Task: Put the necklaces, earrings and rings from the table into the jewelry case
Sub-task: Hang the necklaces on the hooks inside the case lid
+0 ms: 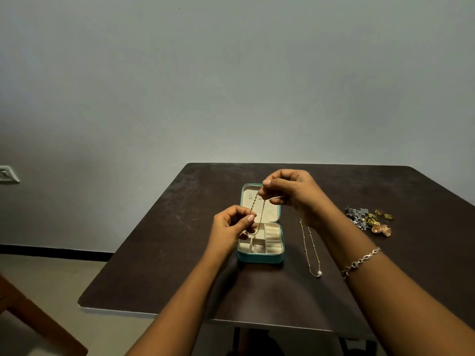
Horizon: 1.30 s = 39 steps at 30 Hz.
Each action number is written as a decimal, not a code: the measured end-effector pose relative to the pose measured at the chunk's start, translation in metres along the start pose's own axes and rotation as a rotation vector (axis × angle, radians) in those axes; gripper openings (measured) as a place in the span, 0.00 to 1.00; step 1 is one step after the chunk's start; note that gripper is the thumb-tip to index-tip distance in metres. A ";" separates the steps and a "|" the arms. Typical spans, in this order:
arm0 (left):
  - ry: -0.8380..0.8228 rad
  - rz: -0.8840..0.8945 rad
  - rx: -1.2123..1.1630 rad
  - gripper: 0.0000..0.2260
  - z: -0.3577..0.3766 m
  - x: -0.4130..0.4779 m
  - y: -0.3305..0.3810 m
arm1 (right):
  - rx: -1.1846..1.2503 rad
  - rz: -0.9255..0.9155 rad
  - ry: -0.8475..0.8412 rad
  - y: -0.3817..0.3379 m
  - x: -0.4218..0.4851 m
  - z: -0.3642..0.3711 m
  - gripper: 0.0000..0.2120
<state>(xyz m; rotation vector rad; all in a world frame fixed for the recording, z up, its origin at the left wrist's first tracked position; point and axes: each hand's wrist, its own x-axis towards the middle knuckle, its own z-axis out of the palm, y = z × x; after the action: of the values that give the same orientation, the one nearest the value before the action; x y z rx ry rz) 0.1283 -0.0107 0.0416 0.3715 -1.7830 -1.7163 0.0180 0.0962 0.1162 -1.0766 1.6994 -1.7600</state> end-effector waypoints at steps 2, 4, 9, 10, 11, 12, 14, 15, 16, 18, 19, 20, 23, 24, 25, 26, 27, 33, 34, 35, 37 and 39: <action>0.007 -0.014 0.012 0.06 0.000 0.000 0.000 | 0.018 -0.012 -0.010 -0.007 -0.001 -0.001 0.06; 0.015 -0.021 0.017 0.06 0.000 -0.001 0.000 | 0.028 -0.021 0.003 -0.012 -0.001 -0.001 0.05; 0.042 -0.040 0.030 0.05 -0.004 0.000 0.000 | 0.071 -0.031 0.047 -0.020 0.000 -0.005 0.06; 0.049 -0.045 0.027 0.05 -0.005 0.001 0.000 | 0.088 -0.030 0.053 -0.022 0.000 -0.007 0.06; 0.057 -0.052 0.028 0.05 -0.006 0.001 0.000 | 0.100 -0.030 0.059 -0.024 0.000 -0.009 0.06; 0.068 -0.060 0.032 0.05 -0.007 0.001 -0.001 | 0.110 -0.030 0.066 -0.026 0.000 -0.011 0.06; 0.096 -0.074 0.039 0.06 -0.010 0.002 -0.002 | 0.127 -0.034 0.083 -0.029 -0.001 -0.016 0.07; 0.112 -0.080 0.043 0.06 -0.012 0.002 -0.002 | 0.137 -0.036 0.091 -0.030 -0.001 -0.018 0.07; 0.126 -0.087 0.050 0.07 -0.013 0.002 -0.003 | 0.145 -0.036 0.098 -0.031 -0.002 -0.020 0.07; 0.151 -0.107 0.057 0.07 -0.014 0.002 -0.002 | 0.157 -0.036 0.112 -0.033 -0.003 -0.024 0.07; 0.164 -0.119 0.056 0.07 -0.015 0.002 -0.002 | 0.164 -0.035 0.121 -0.034 -0.004 -0.026 0.06; 0.179 -0.131 0.057 0.07 -0.016 0.002 -0.002 | 0.169 -0.033 0.132 -0.035 -0.005 -0.028 0.06; 0.225 -0.163 0.055 0.07 -0.018 0.003 -0.002 | 0.187 -0.018 0.174 -0.036 -0.009 -0.036 0.06; 0.243 -0.170 0.051 0.06 -0.018 0.003 -0.002 | 0.196 -0.006 0.187 -0.036 -0.010 -0.039 0.05; 0.260 -0.176 0.048 0.06 -0.019 0.003 -0.002 | 0.204 0.007 0.200 -0.036 -0.011 -0.042 0.05; 0.277 -0.178 0.047 0.06 -0.019 0.003 -0.001 | 0.210 0.021 0.211 -0.036 -0.012 -0.046 0.05; 0.292 -0.178 0.043 0.07 -0.020 0.003 0.000 | 0.216 0.034 0.221 -0.035 -0.013 -0.049 0.05; 0.339 -0.205 0.042 0.06 -0.023 0.004 0.002 | 0.228 0.090 0.251 -0.025 -0.024 -0.065 0.05; 0.338 -0.209 0.043 0.06 -0.024 0.004 0.002 | 0.227 0.099 0.257 -0.023 -0.026 -0.069 0.05; 0.336 -0.212 0.041 0.06 -0.024 0.004 0.003 | 0.223 0.110 0.261 -0.021 -0.028 -0.072 0.05; 0.326 -0.220 0.032 0.04 -0.026 0.005 0.004 | 0.203 0.131 0.267 -0.016 -0.034 -0.079 0.07; 0.310 -0.226 0.029 0.03 -0.027 0.006 0.006 | 0.148 0.150 0.282 -0.010 -0.039 -0.086 0.07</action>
<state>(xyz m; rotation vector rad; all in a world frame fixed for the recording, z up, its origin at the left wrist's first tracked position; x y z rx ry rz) 0.1415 -0.0347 0.0479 0.8314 -1.5873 -1.6755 -0.0251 0.1802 0.1238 -0.6441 1.7258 -1.9749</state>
